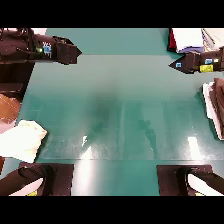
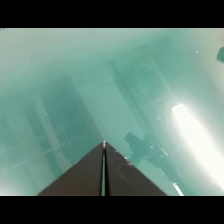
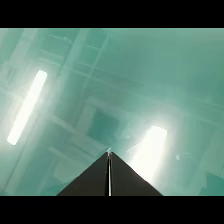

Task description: Fold the shirts.

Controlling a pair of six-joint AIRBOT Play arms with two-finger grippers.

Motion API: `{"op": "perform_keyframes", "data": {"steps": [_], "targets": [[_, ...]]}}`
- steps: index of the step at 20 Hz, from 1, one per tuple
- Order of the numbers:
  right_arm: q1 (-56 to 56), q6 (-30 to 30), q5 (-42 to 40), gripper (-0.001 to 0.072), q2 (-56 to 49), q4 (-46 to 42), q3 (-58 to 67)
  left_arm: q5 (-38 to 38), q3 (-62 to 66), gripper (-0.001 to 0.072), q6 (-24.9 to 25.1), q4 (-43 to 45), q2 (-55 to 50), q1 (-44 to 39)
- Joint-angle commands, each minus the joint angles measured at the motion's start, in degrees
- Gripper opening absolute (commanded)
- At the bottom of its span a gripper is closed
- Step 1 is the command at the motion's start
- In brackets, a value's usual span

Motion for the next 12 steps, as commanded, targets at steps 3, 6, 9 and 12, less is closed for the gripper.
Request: {"op": "perform_keyframes", "data": {"steps": [3, 6, 9, 12], "targets": [[0.1, 0.0, 0.0, 0.0025, 0.0, 0.0, 0.0, 0.0, 0.0, 0.0026, 0.0, 0.0, 0.0, 0.0], [0.1, 0.0, 0.0, 0.0025, 0.0, 0.0, 0.0, 0.0, 0.0, 0.0026, 0.0, 0.0, 0.0, 0.0], [0.1, 0.0, 0.0, 0.0025, -0.1, 0.0, 0.0, 0.6, 0.0, 0.0026, 0.0, 0.0, 0.0, 0.0], [0.1, 0.0, 0.0, 0.0024, -0.1, 0.0, -0.1, 1.8, 0.0, 0.0026, 0.0, 0.0, 0.0, 0.0]]}}
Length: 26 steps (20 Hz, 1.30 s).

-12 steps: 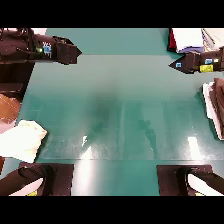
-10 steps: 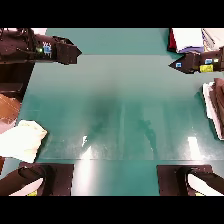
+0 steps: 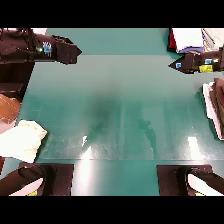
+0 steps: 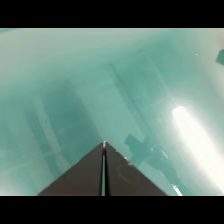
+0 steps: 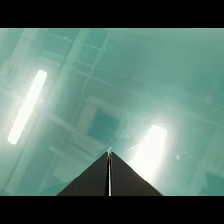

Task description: Fold the shirts.

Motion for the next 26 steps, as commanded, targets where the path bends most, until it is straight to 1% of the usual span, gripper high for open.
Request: {"op": "perform_keyframes", "data": {"steps": [1, 3, 4, 5, 6, 7, 8, 9, 10, 13, 14, 16, 17, 18, 22, 24, 26], "targets": [[0.0, 0.0, 0.1, 0.0025, 0.0, 0.0, 0.0, 2.8, 0.0, 0.0026, 0.0, 0.0, 0.0, 0.0], [0.0, 0.0, 0.6, 0.0025, 0.0, 0.0, 0.0, 8.2, 0.1, 0.0026, 0.1, 0.7, 0.1, 0.0], [0.0, 0.0, 1.0, 0.0025, 0.0, 0.0, 0.0, 6.6, 0.3, 0.0026, 0.0, 3.8, 0.5, 0.0], [0.0, 0.0, 1.4, 0.0025, 0.0, 0.0, 0.0, 2.5, 0.5, 0.0026, -0.3, 8.7, 1.3, 0.0], [0.0, 0.0, 2.1, 0.0025, 0.0, 0.0, 0.0, -2.9, 0.5, 0.0026, -1.6, 14.4, 2.4, 0.0], [0.0, 0.0, 3.1, 0.0025, 0.0, 0.0, 0.0, -9.1, 0.3, 0.0026, -2.8, 19.6, 3.8, 0.3], [0.0, 0.0, 3.7, 0.0025, 0.0, -0.1, 0.0, -15.5, -0.7, 0.0026, -2.8, 23.6, 5.6, 1.5], [0.0, 0.0, 4.0, 0.0025, 0.0, -0.1, 0.0, -20.2, -2.6, 0.0026, -2.8, 25.9, 7.7, 3.6], [0.0, 0.0, 4.0, 0.0025, 0.0, -0.1, 0.0, -23.2, -5.3, 0.0026, -2.8, 26.9, 9.9, 6.0], [0.0, 0.0, 3.9, 0.0025, 0.0, -0.1, 0.0, -29.4, -17.3, 0.0028, -2.8, 27.4, 16.1, 14.2], [0.0, 0.0, 3.9, 0.0025, 0.0, -0.1, 0.0, -30.8, -21.7, 0.0062, -2.7, 27.6, 17.1, 16.2], [0.0, 0.0, 3.9, 0.0025, 0.0, 0.0, 0.0, -31.1, -31.1, 0.0638, -2.6, 28.3, 18.1, 19.1], [0.0, 0.0, 3.9, 0.0025, 0.0, 0.0, 0.0, -29.7, -35.8, 0.0561, -2.7, 29.1, 18.0, 20.2], [0.0, 0.0, 3.9, 0.0025, 0.0, 0.0, 0.0, -27.9, -40.2, 0.0543, -2.7, 29.7, 18.0, 21.1], [0.0, 0.0, 4.0, 0.0025, 0.0, 0.0, 0.0, -18.5, -54.9, 0.0543, -3.2, 30.8, 18.0, 24.3], [0.0, 0.0, 3.9, 0.0025, 0.0, -0.1, 0.0, -16.9, -58.9, 0.0543, -4.1, 30.8, 18.0, 26.2], [0.0, 0.0, 3.8, 0.0025, 0.0, -0.1, 0.0, -17.4, -59.8, 0.054, -4.8, 30.8, 18.0, 27.4]]}}
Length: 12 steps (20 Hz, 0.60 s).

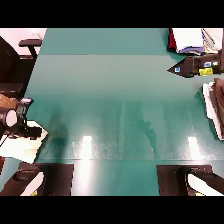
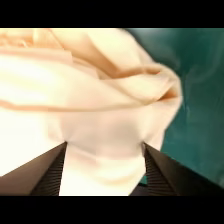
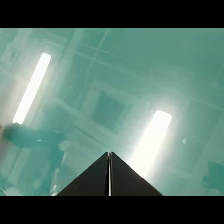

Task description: Fold the shirts.

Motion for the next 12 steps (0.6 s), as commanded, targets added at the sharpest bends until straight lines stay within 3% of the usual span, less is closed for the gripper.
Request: {"op": "perform_keyframes", "data": {"steps": [1, 2, 3, 8, 12], "targets": [[0.0, 0.0, -0.1, 0.0025, 0.0, 0.0, 0.0, 0.9, -4.1, 0.0385, -2.0, 0.7, 0.1, 2.1], [0.0, 0.0, -0.1, 0.0025, 0.0, 0.0, 0.0, 0.1, -3.0, 0.0157, -2.0, 0.7, 0.1, 2.1], [0.0, 0.0, -0.3, 0.0025, 0.0, 0.1, 0.0, -0.4, -1.1, 0.0026, -2.0, 0.6, 0.1, 2.1], [0.0, 0.0, -5.4, 0.0024, 2.1, 0.7, 0.1, -3.8, 21.4, 0.0024, -1.8, -4.0, 0.1, -1.2], [0.0, 0.0, -13.2, 0.0024, 6.8, 0.6, 0.1, -0.2, 43.0, 0.0022, -2.5, -8.5, 0.1, -14.0]]}}
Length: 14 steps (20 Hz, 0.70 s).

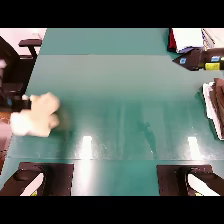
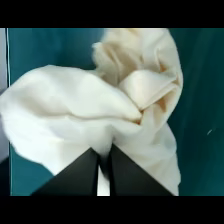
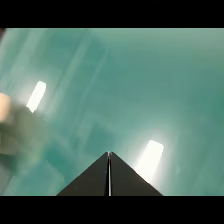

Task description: Fold the shirts.

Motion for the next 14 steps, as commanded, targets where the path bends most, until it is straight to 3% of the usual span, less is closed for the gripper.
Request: {"op": "perform_keyframes", "data": {"steps": [1, 7, 14], "targets": [[-0.1, 0.0, -7.8, 0.0024, 3.4, 0.0, 0.0, 3.7, 16.2, 0.0022, -1.5, -3.7, 0.0, -10.3], [-7.5, 0.1, -9.7, 0.0023, 5.7, 0.1, 0.0, 7.5, 24.4, 0.0021, -5.0, -3.7, -6.5, -27.4], [-14.7, 0.1, -6.5, 0.0024, 5.9, 0.1, 0.0, 13.5, 24.4, 0.0029, -6.1, -8.0, -30.5, -38.2]]}}
